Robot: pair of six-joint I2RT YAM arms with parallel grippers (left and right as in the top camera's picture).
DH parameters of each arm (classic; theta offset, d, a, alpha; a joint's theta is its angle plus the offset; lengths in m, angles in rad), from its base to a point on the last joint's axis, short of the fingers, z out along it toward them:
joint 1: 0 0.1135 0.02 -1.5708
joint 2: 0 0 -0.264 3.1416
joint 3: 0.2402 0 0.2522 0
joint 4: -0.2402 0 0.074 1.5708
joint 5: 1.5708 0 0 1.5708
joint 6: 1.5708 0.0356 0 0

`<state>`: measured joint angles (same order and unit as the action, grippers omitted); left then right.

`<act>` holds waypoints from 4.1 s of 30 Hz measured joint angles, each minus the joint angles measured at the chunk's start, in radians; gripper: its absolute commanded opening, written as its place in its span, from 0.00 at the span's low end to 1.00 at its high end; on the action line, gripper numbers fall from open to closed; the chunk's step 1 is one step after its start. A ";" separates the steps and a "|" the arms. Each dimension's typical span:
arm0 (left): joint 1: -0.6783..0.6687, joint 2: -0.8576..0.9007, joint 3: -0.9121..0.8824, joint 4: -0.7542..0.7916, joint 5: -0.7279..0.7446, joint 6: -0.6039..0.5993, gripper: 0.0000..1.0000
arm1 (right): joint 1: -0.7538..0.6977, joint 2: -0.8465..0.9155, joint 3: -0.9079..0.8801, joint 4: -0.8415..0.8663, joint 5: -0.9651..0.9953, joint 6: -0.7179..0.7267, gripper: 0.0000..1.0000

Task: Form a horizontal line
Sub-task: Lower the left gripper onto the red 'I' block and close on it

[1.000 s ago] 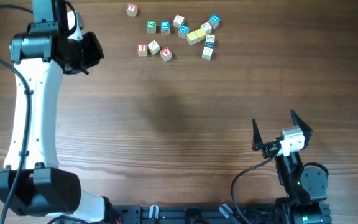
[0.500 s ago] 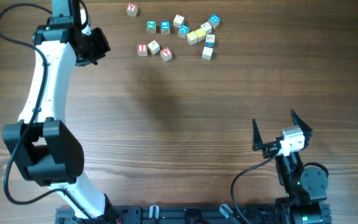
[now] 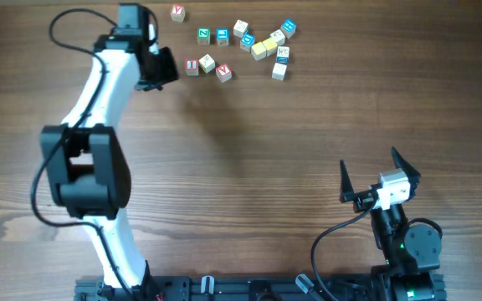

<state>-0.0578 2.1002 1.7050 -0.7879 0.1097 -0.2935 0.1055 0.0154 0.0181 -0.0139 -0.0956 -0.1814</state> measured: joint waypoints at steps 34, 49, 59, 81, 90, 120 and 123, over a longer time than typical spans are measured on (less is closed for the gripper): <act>-0.105 0.161 0.002 0.372 -0.139 0.016 0.66 | 0.000 0.000 0.000 0.000 0.000 0.000 1.00; -0.105 0.167 0.003 0.317 -0.139 -0.008 0.57 | 0.000 0.000 0.000 0.000 0.000 0.000 1.00; -0.105 0.167 0.005 0.333 -0.140 -0.011 0.54 | 0.000 0.000 0.000 0.000 0.000 0.000 1.00; -0.105 0.182 0.005 0.340 -0.144 -0.009 0.50 | 0.000 0.000 0.000 0.000 0.000 0.000 1.00; -0.105 0.182 0.005 0.367 -0.150 -0.008 0.41 | 0.000 0.000 0.000 0.000 0.000 0.000 1.00; -0.104 0.111 0.005 0.240 -0.166 -0.005 0.13 | 0.000 0.000 0.000 0.000 0.000 0.000 1.00; -0.104 0.050 0.008 0.128 -0.157 -0.005 0.07 | 0.000 0.000 0.000 0.000 0.000 0.000 1.00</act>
<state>-0.1619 2.1506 1.7126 -0.6598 -0.0471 -0.2981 0.1055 0.0154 0.0181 -0.0139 -0.0956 -0.1814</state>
